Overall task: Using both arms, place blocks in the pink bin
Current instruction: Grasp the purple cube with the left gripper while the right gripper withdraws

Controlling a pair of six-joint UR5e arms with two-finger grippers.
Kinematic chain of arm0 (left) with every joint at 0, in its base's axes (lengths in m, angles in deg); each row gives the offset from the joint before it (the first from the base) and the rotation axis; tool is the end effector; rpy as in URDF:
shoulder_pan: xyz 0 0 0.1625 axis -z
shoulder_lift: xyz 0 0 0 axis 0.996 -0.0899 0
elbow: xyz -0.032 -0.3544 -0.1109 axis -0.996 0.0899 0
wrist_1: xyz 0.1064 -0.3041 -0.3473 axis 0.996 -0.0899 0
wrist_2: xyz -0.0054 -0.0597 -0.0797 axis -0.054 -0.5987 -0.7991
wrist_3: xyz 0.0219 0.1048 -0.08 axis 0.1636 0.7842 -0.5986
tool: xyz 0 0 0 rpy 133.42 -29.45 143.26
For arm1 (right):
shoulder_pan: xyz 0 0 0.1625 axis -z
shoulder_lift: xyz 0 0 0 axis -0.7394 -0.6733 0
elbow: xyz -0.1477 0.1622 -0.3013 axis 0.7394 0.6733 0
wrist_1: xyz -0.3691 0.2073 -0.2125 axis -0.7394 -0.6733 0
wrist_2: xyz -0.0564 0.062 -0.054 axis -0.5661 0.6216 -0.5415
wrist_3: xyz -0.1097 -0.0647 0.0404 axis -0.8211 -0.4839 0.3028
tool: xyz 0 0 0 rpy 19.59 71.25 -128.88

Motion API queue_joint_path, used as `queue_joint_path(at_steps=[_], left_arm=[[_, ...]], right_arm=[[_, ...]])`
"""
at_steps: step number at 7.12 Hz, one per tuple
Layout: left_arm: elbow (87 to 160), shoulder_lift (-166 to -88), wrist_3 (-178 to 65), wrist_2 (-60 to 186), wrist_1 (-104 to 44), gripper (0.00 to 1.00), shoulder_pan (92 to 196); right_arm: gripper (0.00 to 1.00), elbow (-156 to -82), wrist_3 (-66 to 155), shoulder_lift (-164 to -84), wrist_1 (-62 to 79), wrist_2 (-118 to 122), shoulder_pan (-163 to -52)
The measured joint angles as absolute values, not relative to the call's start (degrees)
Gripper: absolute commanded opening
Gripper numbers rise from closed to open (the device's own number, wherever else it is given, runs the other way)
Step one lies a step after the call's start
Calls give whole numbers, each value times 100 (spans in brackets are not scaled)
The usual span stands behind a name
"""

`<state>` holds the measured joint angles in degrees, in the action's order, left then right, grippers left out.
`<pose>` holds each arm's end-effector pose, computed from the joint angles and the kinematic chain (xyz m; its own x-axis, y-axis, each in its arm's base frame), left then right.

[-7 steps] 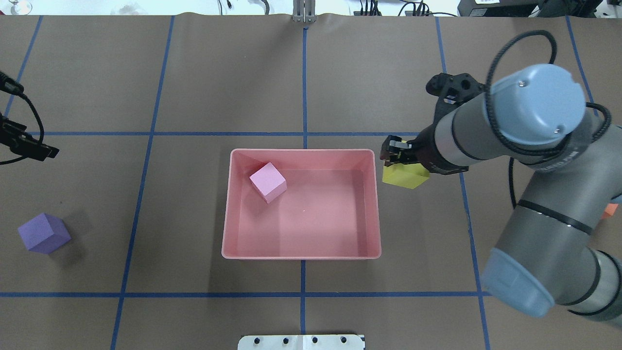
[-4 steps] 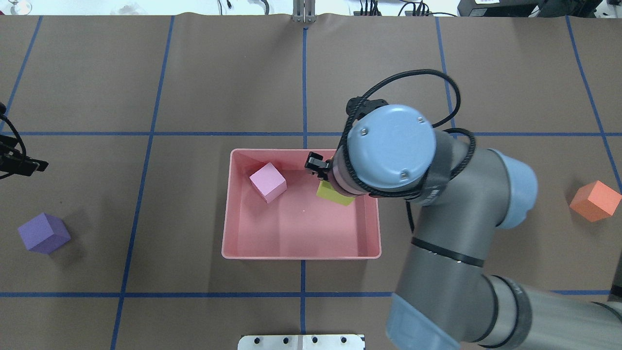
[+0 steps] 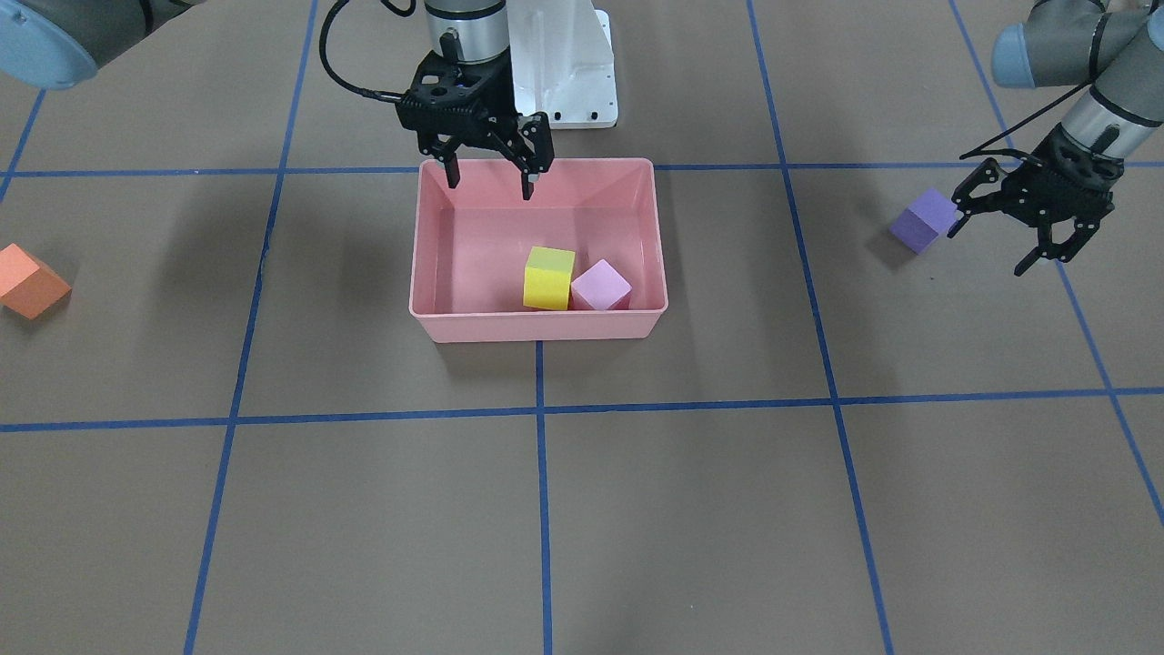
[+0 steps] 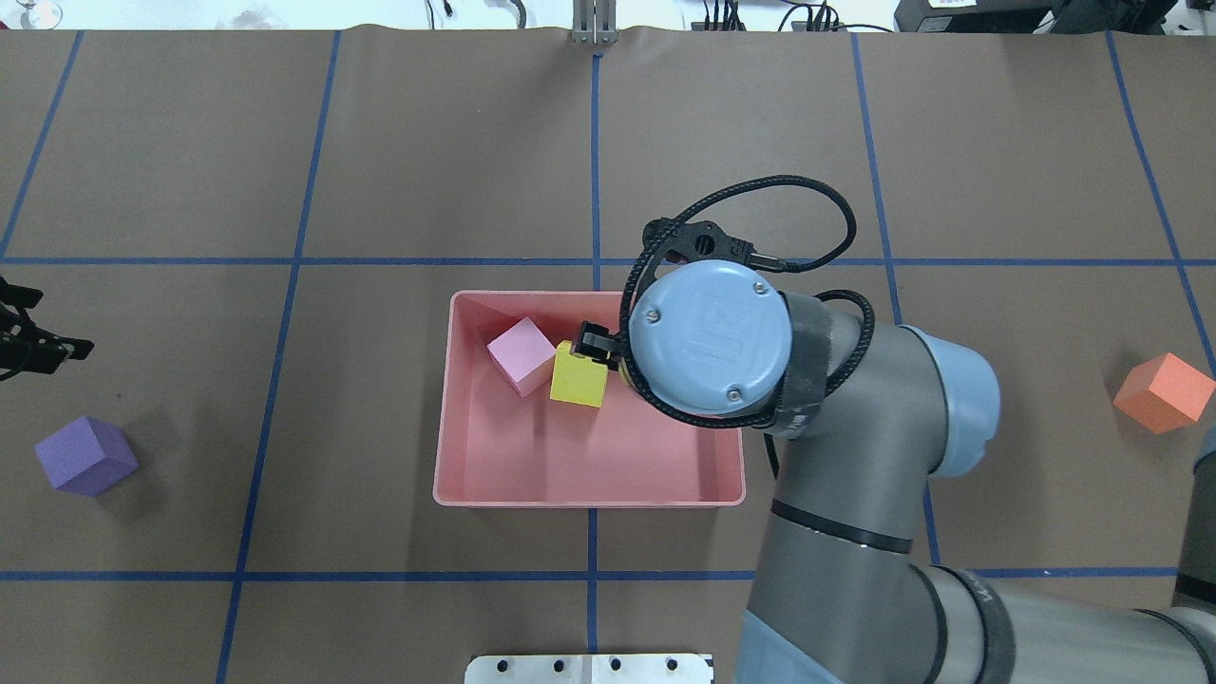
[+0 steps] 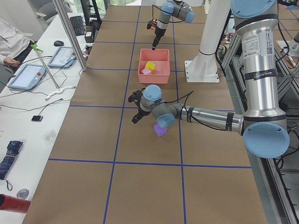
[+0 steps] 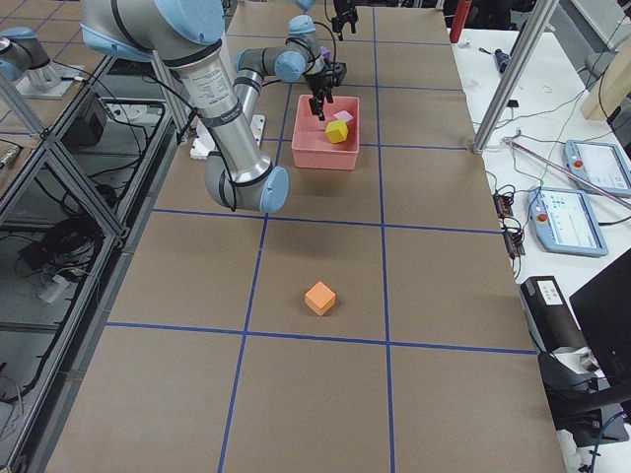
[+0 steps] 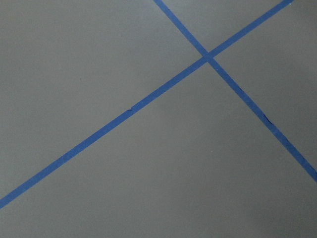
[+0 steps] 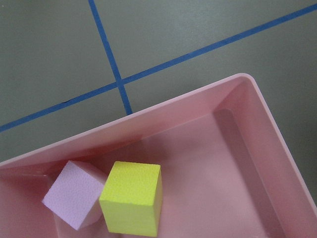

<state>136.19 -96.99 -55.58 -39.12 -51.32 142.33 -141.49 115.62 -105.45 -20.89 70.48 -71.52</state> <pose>0.2384 -0.4837 0.4938 0.5329 0.6655 -0.5226 -0.2146 0.7037 0.6773 -0.4944 -0.3602 0.0614 0.6290 0.2302 0.7425 -0.3579 0.9336 0.0137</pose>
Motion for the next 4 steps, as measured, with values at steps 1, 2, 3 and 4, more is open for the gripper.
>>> queue_joint_path(at_steps=[1, 2, 3, 4], left_arm=[[13610, -9565, -5483, -3822, -5402, 100, 13959], [13609, -9374, -5388, -3667, -5651, 100, 13729], [13610, -9147, -5319, -3491, -5898, 100, 13543], [13610, -8960, -5289, -3372, -6068, 100, 13381]], right_arm=[[100, -14427, 11043, -10826, -2090, 7257, -7417], [100, -14583, 10658, -10986, -2090, 7535, -7727], [100, -14688, 10320, -11085, -2090, 7777, -7997], [100, -14798, 10033, -11206, -2090, 7962, -8202]])
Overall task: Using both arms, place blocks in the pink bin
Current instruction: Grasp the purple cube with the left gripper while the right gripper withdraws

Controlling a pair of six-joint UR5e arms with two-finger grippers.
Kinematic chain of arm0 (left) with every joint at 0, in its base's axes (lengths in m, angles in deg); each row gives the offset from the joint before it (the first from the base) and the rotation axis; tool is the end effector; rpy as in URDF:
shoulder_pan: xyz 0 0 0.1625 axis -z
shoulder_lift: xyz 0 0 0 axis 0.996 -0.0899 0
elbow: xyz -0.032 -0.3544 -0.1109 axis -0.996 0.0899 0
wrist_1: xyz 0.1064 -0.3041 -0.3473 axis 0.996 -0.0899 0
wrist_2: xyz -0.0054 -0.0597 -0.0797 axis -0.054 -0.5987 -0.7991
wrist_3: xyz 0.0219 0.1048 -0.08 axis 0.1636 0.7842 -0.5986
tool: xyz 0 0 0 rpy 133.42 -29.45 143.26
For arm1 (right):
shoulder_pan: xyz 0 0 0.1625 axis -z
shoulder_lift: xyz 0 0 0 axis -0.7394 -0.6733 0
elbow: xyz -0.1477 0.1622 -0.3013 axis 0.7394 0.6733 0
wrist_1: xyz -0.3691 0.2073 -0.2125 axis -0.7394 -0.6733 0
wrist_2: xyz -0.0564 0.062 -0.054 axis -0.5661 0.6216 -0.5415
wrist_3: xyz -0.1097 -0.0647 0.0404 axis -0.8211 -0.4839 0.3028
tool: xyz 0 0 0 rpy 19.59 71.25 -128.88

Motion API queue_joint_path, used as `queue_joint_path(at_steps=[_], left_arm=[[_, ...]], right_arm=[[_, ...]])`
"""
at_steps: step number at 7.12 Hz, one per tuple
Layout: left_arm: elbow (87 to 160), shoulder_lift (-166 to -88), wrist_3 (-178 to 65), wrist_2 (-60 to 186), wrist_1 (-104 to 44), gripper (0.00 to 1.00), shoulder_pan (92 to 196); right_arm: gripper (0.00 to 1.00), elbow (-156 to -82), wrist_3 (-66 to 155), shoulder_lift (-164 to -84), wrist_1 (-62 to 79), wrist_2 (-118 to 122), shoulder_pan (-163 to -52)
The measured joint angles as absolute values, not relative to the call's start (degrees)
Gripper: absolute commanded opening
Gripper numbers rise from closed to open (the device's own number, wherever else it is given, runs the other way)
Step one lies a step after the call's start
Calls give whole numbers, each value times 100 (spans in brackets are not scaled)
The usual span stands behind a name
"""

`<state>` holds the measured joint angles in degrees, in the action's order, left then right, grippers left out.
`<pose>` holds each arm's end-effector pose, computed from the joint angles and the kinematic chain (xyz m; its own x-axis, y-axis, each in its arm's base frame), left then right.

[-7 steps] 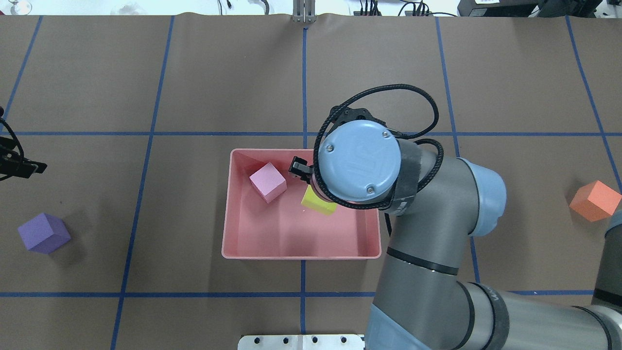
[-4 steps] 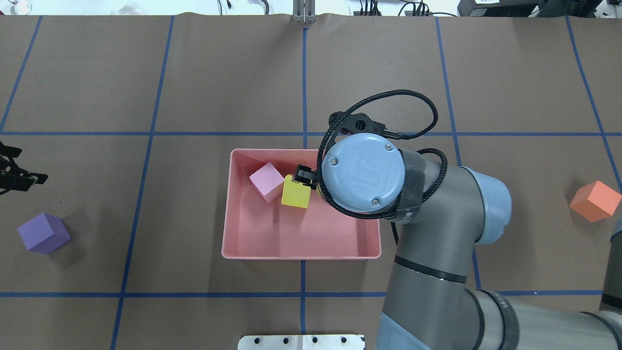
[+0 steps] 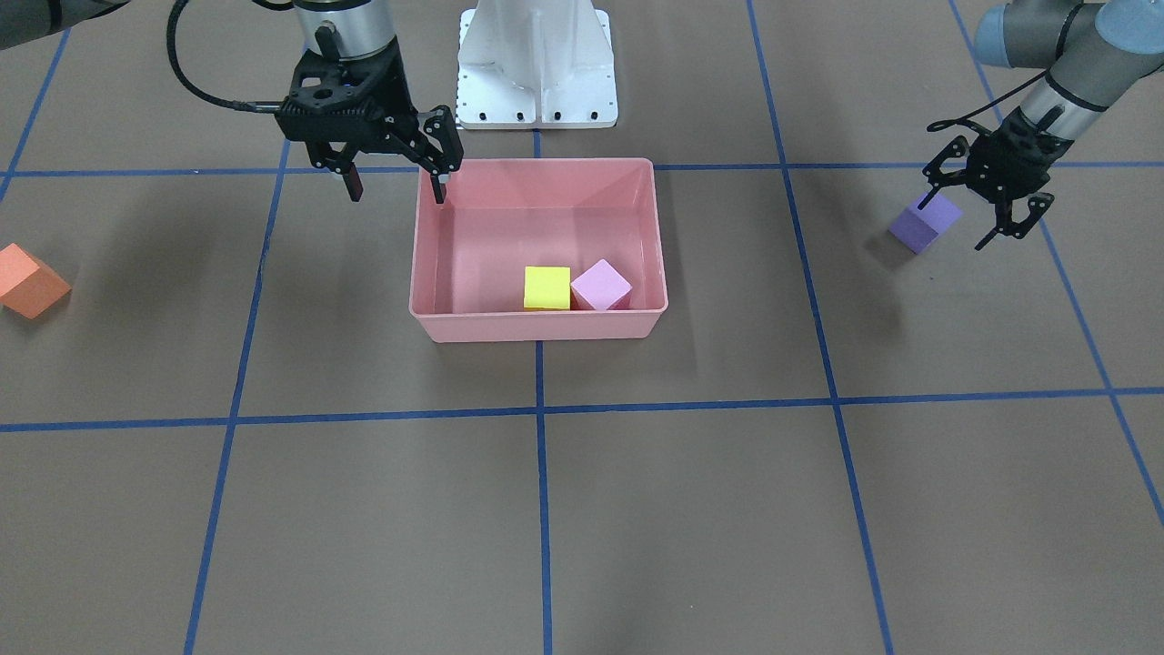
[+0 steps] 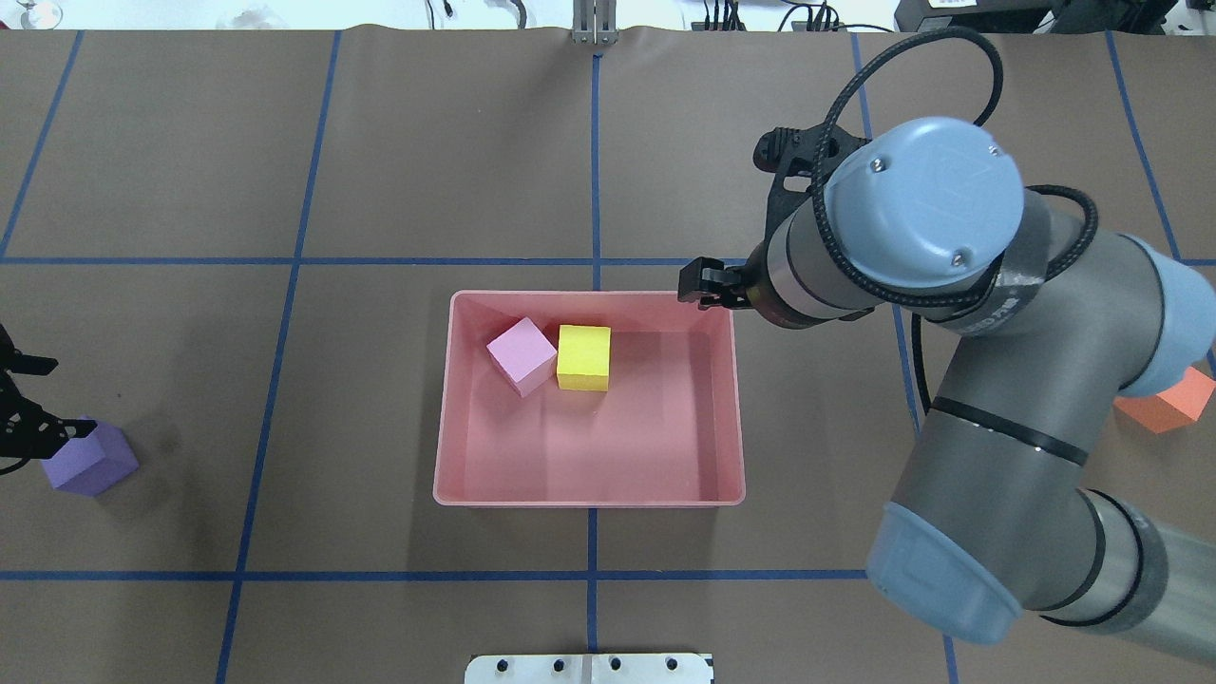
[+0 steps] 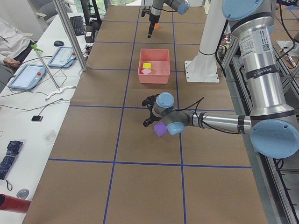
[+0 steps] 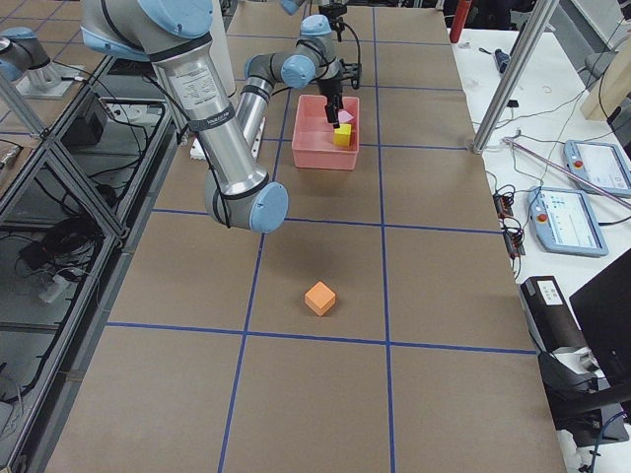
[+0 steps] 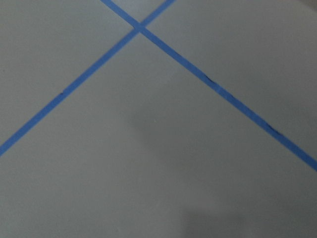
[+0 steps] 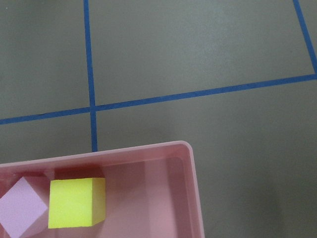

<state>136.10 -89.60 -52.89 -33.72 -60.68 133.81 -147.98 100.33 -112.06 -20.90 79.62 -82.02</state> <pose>0.2716 -0.4183 0.5404 0.4804 0.7630 -0.4326 -0.3057 0.6080 0.7327 -0.4027 -0.4065 0.0855 0.6626 0.0891 0.7437 -0.2497 0.9624 0.1072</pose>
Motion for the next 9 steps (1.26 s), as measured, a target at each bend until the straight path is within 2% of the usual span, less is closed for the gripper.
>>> queue_joint_path(at_steps=[8, 9], left_arm=[[13420, -8724, -5670, -3271, -6190, 99, 12563], [13354, -8744, -5697, -3267, -6188, 71, 12554]], right_arm=[[100, -14946, 9739, -11417, -2038, 8120, -8413], [100, -14945, 9740, -11427, -2038, 8118, -8415]])
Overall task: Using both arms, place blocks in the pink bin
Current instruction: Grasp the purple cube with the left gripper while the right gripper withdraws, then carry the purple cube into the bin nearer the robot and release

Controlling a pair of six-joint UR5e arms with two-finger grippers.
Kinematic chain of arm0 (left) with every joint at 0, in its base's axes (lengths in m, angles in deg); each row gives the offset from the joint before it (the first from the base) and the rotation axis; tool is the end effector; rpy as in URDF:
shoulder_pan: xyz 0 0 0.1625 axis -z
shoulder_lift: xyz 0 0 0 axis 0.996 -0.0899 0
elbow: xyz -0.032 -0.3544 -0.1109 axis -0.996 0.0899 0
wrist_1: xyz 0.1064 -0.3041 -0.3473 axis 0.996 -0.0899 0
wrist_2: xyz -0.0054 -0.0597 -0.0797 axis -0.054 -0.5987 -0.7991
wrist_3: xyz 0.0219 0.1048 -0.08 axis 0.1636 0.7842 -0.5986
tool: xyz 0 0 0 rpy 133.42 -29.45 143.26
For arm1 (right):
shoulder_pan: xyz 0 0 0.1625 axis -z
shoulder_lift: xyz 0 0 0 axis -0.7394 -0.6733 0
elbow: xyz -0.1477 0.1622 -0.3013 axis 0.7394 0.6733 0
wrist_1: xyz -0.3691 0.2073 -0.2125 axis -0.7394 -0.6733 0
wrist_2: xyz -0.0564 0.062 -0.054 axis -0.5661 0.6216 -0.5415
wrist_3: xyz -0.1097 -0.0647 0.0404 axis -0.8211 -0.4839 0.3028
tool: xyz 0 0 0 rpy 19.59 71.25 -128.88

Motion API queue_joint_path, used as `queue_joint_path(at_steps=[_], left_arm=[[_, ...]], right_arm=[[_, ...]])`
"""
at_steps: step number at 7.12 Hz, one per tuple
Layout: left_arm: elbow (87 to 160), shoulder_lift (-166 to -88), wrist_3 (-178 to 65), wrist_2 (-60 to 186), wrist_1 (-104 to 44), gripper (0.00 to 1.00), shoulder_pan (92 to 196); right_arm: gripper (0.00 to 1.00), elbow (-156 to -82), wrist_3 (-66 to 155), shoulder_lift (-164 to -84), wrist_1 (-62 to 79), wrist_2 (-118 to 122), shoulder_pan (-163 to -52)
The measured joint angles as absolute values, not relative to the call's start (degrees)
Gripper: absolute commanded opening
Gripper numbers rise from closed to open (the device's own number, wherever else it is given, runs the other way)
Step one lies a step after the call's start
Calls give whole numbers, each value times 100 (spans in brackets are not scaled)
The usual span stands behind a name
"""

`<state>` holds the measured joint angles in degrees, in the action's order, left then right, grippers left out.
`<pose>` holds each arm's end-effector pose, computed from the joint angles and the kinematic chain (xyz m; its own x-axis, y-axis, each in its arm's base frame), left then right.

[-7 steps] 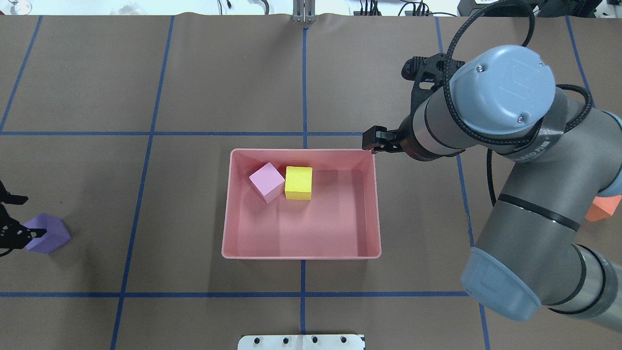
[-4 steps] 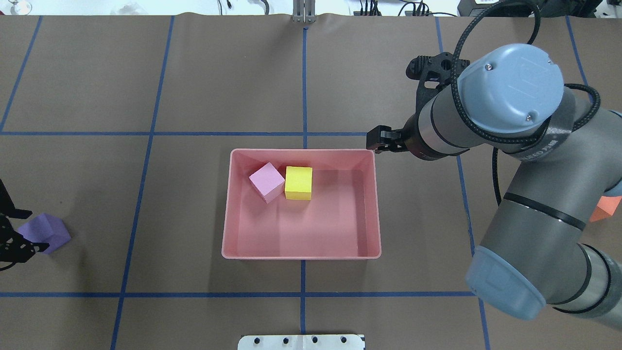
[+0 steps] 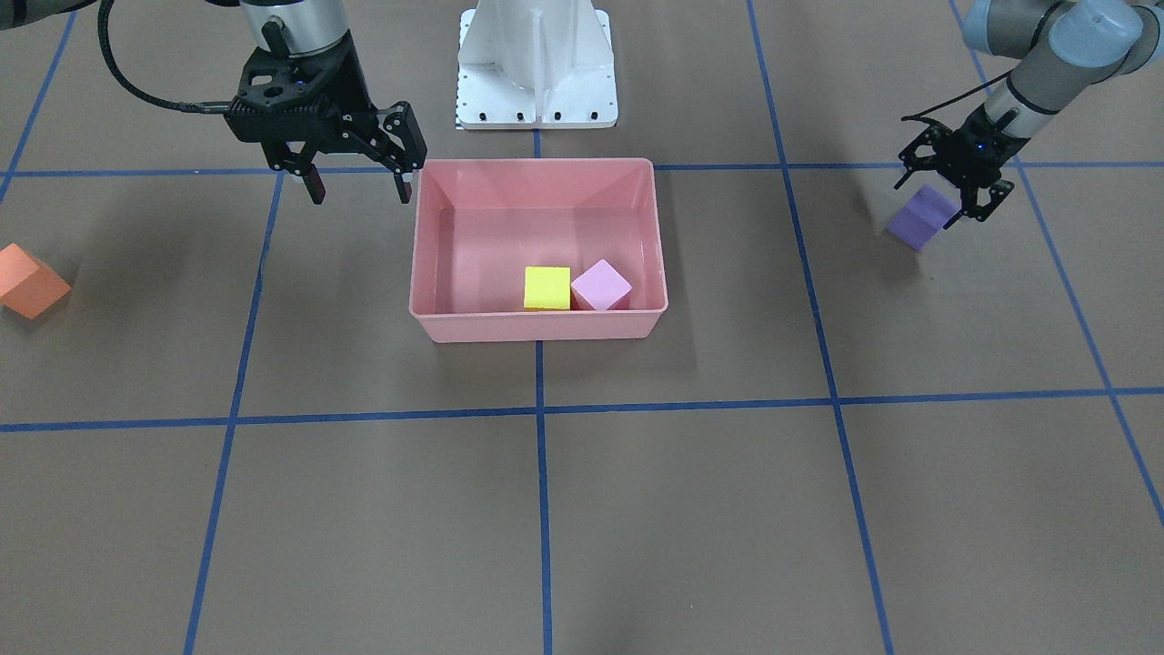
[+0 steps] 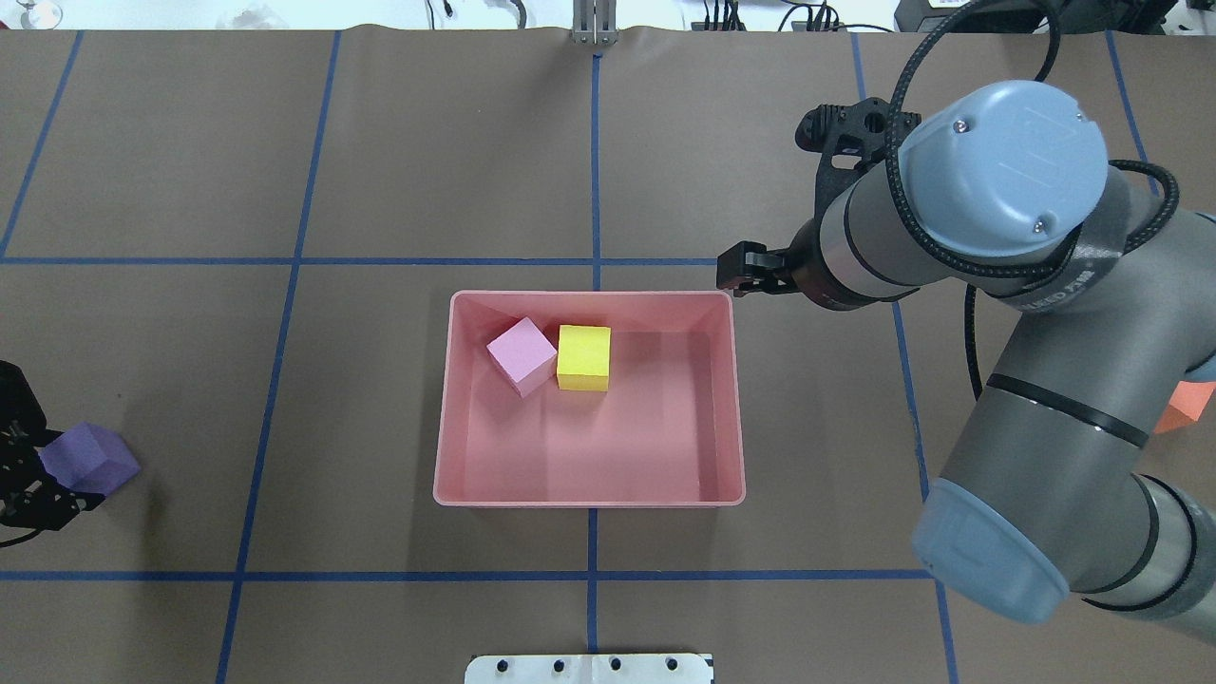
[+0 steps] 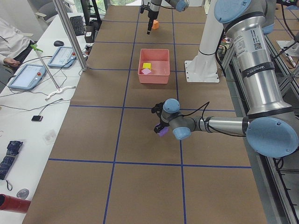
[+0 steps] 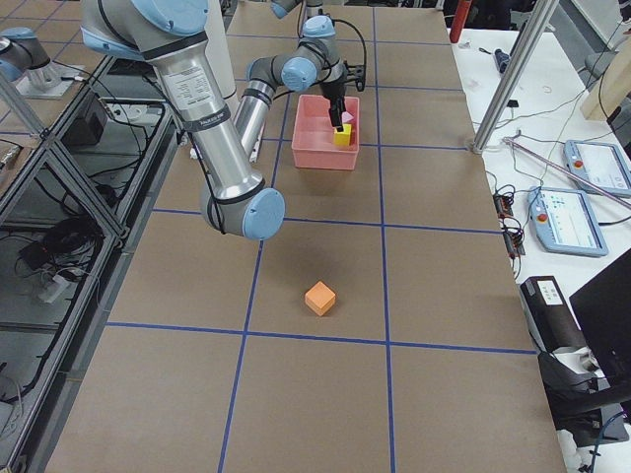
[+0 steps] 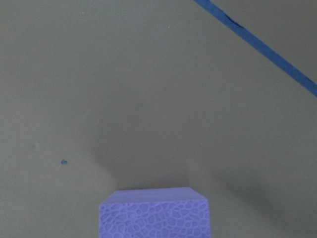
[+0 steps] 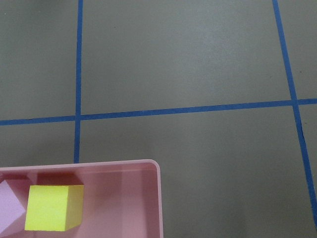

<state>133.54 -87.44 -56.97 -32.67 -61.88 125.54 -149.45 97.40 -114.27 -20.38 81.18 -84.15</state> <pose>0.3152 -0.3659 0.5833 0.4297 0.7612 -0.4857 -0.3907 0.6417 0.6600 -0.3832 -0.4137 0.0956 0.6680 0.0639 0.7414 -0.2330 0.9642 0.1269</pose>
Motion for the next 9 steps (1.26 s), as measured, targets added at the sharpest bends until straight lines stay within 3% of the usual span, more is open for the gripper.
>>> queue_joint_path(at_steps=[1, 2, 3, 6, 9], left_arm=[[13281, -8767, -5732, -3265, -6187, 42, 12550], [13241, -8785, -5748, -3264, -6186, 20, 12544], [13223, -8820, -5761, -3264, -6186, 16, 12543], [13449, -9111, -5946, -3440, -6053, 16, 12571], [14607, -10166, -6571, -3739, -3936, 17, 12782]], right_arm=[[100, -14955, 9719, -11460, -2035, 8116, -8418], [100, -14982, 9582, -11508, -2032, 8180, -8477], [100, -14996, 9299, -11545, -2033, 8445, -8700], [100, -14868, 7602, -11923, -2061, 9722, -10078], [100, -14477, 5410, -12707, -2027, 10423, -11264]])
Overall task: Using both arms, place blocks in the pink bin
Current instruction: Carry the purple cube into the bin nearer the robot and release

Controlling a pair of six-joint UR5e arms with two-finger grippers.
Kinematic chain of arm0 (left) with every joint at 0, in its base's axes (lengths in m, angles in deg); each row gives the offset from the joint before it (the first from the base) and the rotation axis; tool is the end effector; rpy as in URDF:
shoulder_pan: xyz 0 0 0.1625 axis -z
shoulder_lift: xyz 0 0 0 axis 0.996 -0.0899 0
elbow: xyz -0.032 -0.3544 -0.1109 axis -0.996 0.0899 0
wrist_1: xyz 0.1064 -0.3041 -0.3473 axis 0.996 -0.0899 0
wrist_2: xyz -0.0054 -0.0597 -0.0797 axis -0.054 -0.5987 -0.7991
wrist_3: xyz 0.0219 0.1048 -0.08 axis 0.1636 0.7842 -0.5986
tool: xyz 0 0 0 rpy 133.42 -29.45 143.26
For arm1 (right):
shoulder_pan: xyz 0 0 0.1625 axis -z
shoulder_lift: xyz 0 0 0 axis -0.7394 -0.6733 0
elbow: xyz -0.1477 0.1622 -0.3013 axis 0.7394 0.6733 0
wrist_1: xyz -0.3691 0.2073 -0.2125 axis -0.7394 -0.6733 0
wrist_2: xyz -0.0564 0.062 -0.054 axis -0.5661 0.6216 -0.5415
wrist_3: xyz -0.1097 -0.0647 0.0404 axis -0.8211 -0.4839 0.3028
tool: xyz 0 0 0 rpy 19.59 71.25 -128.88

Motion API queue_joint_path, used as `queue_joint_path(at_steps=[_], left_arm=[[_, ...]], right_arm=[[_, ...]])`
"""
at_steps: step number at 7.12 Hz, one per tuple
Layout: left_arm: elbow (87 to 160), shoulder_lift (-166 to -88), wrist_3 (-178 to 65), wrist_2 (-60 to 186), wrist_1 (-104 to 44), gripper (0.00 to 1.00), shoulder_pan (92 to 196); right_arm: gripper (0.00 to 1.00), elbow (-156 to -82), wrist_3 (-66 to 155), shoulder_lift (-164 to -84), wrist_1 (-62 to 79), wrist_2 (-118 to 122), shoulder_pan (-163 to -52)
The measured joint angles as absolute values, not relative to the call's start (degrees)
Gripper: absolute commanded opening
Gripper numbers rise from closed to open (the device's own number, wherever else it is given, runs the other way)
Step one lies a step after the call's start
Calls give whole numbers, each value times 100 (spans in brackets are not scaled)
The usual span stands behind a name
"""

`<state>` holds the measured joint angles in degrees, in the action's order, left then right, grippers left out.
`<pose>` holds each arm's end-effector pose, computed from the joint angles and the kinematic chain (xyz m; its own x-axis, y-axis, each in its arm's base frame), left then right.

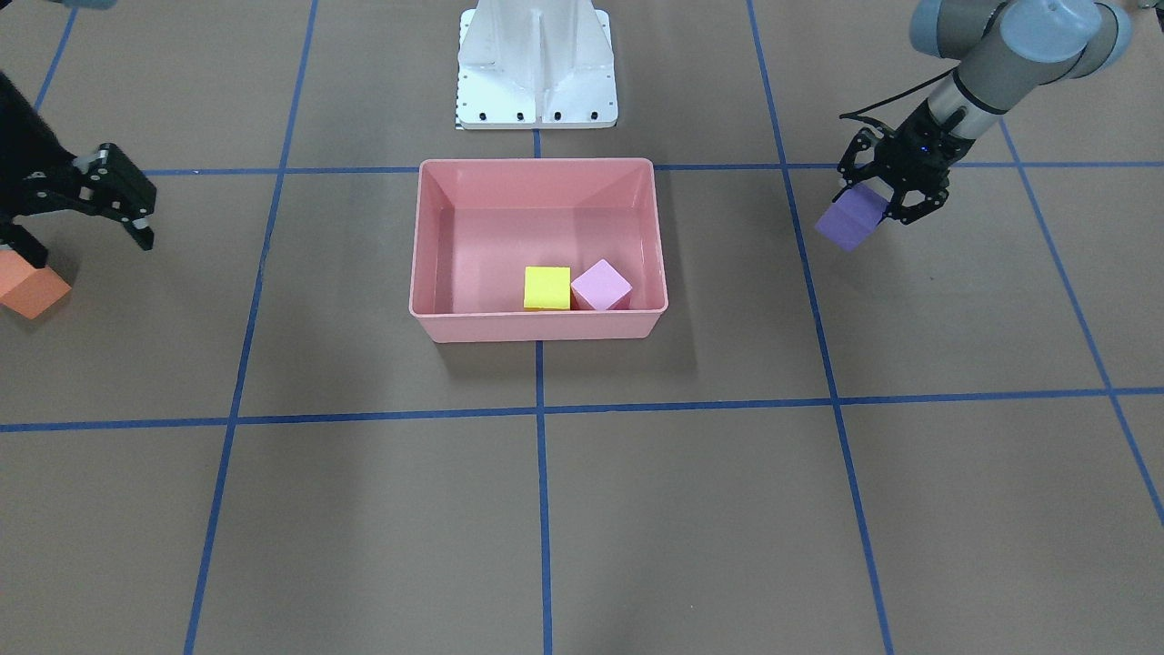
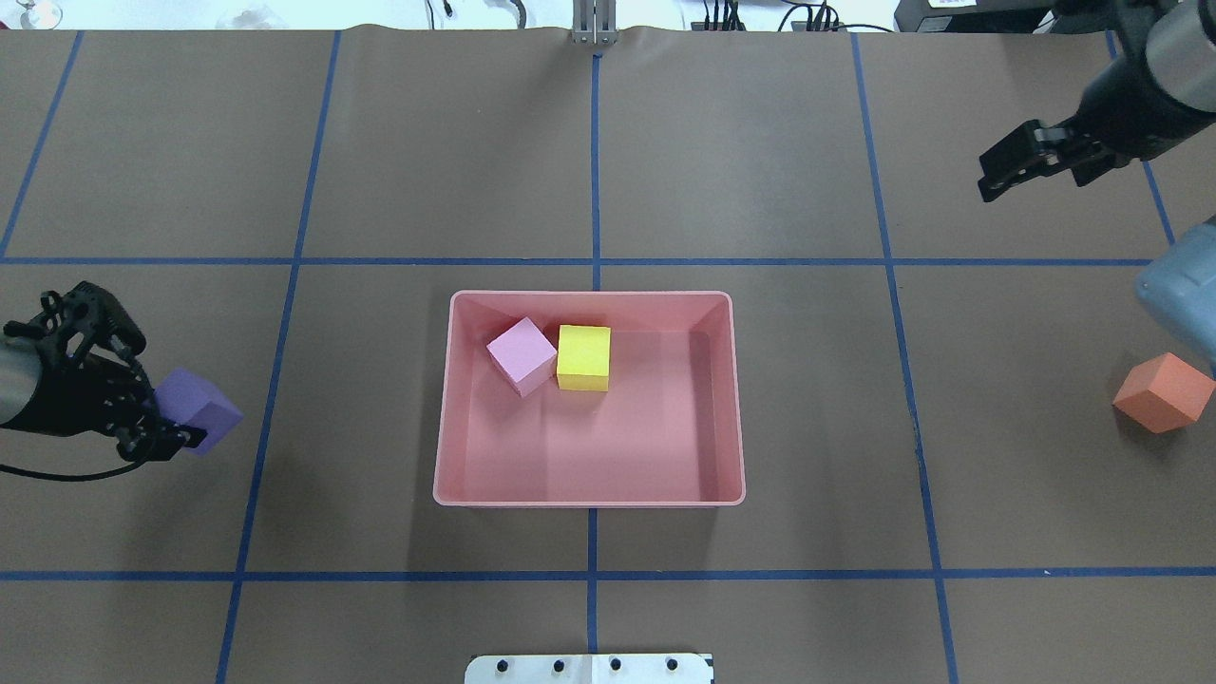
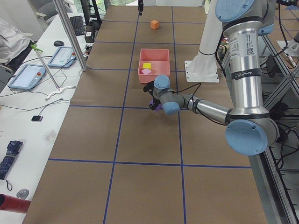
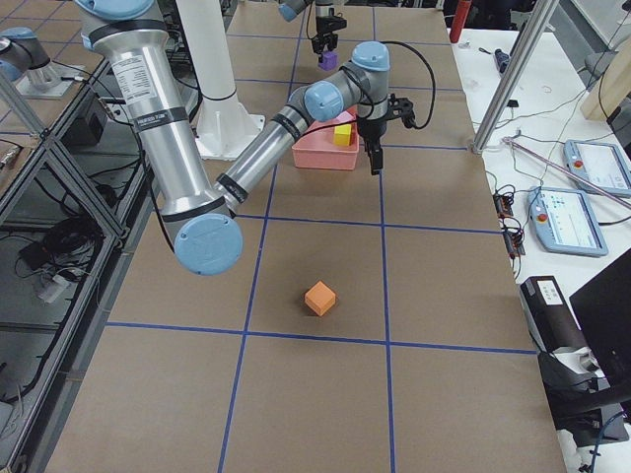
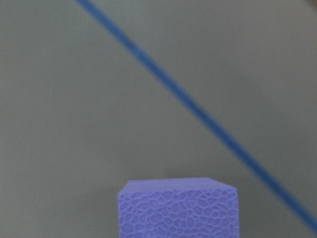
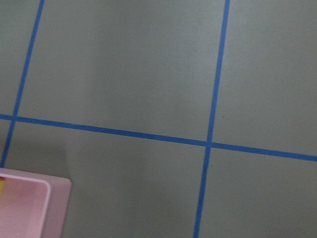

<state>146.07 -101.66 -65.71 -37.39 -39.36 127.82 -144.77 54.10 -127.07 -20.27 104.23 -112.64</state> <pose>0.3571 -0.4179 0.3794 0.4143 0.6729 -0.6128 -0.2865 0.7355 0.6140 -0.1893 -0.5378 0.2386 0.7138 -0.2045 0.6698 0.0591 0.9706 0.2334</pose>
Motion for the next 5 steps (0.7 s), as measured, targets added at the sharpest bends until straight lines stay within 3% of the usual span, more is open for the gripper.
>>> queue_joint_path(at_steps=[2, 3, 4, 5], left_arm=[[14993, -11502, -7070, -3741, -2220, 20, 12846], [15019, -12176, -7346, -3728, -1528, 44, 12840], [14977, -12781, -7617, -3708, -977, 98, 12808], [14890, -13290, -7918, -3684, -594, 100, 12697]], right_arm=[[100, -14376, 4424, -13416, -1571, 10638, -11683], [100, -14238, 4147, -13825, -1005, 10738, -11813], [100, -14003, 3959, -14210, -314, 10837, -11887], [100, -13774, 3842, -14565, 365, 10901, -11920]])
